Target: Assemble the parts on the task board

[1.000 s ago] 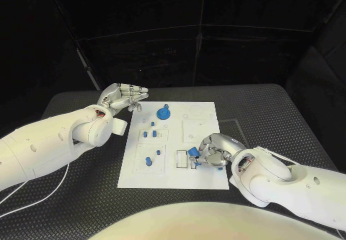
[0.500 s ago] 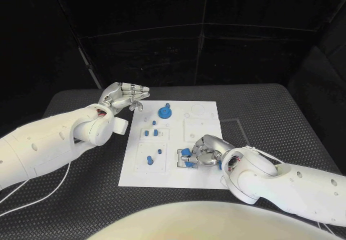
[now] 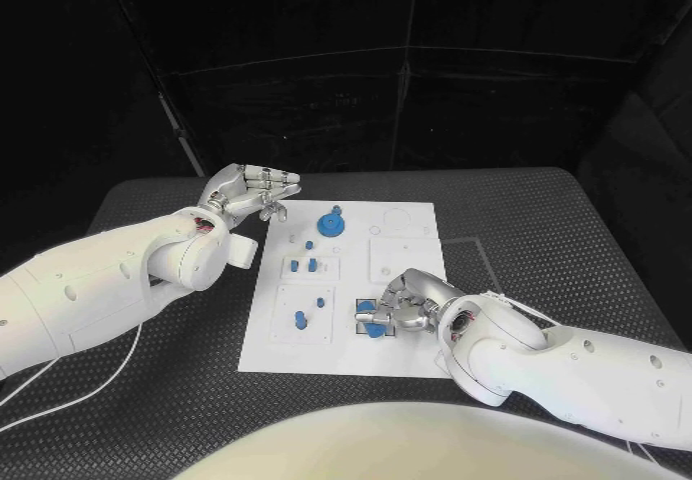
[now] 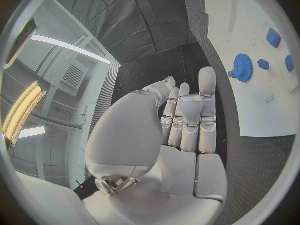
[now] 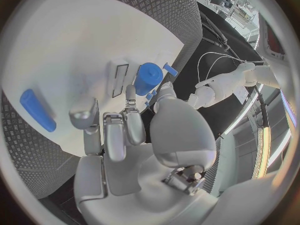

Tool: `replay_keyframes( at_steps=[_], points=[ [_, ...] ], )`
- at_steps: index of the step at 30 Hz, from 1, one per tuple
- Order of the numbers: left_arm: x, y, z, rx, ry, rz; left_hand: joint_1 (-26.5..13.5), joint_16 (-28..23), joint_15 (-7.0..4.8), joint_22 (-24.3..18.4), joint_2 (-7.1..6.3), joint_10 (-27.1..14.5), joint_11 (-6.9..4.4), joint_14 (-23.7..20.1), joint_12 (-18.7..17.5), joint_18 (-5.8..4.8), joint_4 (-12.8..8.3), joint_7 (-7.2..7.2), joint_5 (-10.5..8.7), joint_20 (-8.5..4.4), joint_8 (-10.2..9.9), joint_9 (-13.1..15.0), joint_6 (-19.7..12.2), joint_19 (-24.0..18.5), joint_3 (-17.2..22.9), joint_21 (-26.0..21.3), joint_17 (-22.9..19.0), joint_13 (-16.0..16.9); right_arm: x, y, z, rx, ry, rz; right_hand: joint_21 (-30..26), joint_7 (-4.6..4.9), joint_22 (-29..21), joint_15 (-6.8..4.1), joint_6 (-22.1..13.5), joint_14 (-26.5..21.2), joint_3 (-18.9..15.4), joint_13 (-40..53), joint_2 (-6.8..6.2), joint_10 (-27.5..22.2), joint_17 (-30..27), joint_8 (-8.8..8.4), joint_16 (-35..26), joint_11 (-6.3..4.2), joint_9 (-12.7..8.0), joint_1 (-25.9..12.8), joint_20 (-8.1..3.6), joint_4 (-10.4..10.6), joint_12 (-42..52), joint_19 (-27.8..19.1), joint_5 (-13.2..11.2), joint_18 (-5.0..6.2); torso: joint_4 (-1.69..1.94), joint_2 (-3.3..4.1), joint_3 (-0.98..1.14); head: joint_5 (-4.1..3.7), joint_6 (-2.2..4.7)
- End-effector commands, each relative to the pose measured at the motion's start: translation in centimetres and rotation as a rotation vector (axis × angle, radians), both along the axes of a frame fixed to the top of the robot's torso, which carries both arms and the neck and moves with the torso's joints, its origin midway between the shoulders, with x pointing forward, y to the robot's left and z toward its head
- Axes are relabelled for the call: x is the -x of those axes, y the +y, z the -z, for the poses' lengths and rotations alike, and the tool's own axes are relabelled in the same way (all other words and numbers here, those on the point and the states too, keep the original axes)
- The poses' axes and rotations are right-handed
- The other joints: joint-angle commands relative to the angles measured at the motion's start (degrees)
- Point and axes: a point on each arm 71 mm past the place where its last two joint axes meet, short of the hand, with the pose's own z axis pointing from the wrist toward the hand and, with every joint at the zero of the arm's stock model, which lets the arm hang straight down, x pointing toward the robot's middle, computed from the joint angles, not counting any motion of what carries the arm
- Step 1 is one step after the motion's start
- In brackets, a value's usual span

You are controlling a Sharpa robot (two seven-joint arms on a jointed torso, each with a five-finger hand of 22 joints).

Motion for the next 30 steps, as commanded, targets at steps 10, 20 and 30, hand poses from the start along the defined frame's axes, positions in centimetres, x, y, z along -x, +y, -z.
replay_keyframes(
  at_steps=[10,20,30],
  points=[
    [0.0,-0.1,-0.2,0.007,-0.004,0.005,0.03,-0.10,-0.01,-0.10,0.45,-0.57,0.03,-0.33,0.29,1.19,-0.17,0.12,-0.15,0.13,0.20,-0.01,-0.34,-0.30,0.02,-0.35,-0.09,-0.07,-0.1,-0.1,-0.4,-0.014,-0.045,0.024,-0.46,0.38,-0.35,0.21,-1.42,4.93,1.51,0.69,-4.03,-1.51,9.97,-0.62,-0.67,0.35,-0.16,-4.47,0.23,0.10,-2.34,-0.45,-0.70,-0.25,0.06,-0.03,0.02,0.01,0.04],
    [0.0,0.0,-0.1,0.006,-0.003,0.003,0.03,-0.10,-0.01,-0.10,0.45,-0.57,0.03,-0.33,0.29,1.19,-0.17,0.12,-0.15,0.13,0.20,-0.01,-0.34,-0.30,0.02,-0.35,-0.09,-0.07,0.1,-0.2,-0.9,0.001,-0.082,-0.015,-0.22,-0.13,0.34,-0.01,-0.17,5.01,5.57,1.66,-0.09,-0.79,10.25,1.01,-0.60,-0.04,0.49,5.89,0.16,-1.83,-1.43,-0.08,5.99,-0.30,0.11,-0.02,0.04,-0.08,0.09],
    [-0.1,0.1,-0.1,0.005,-0.003,0.001,0.03,-0.10,-0.01,-0.10,0.45,-0.57,0.03,-0.33,0.29,1.19,-0.17,0.12,-0.15,0.13,0.20,-0.01,-0.34,-0.30,0.02,-0.35,-0.09,-0.07,0.3,-1.3,-1.4,-0.004,-0.124,-0.031,0.01,-0.30,0.91,-0.26,-0.25,5.10,5.90,2.25,0.77,-0.42,10.67,2.21,-0.46,-0.27,0.99,12.22,-0.12,-4.56,-0.88,0.22,7.00,-0.43,0.00,-0.09,0.03,-0.21,0.34]
  ],
)
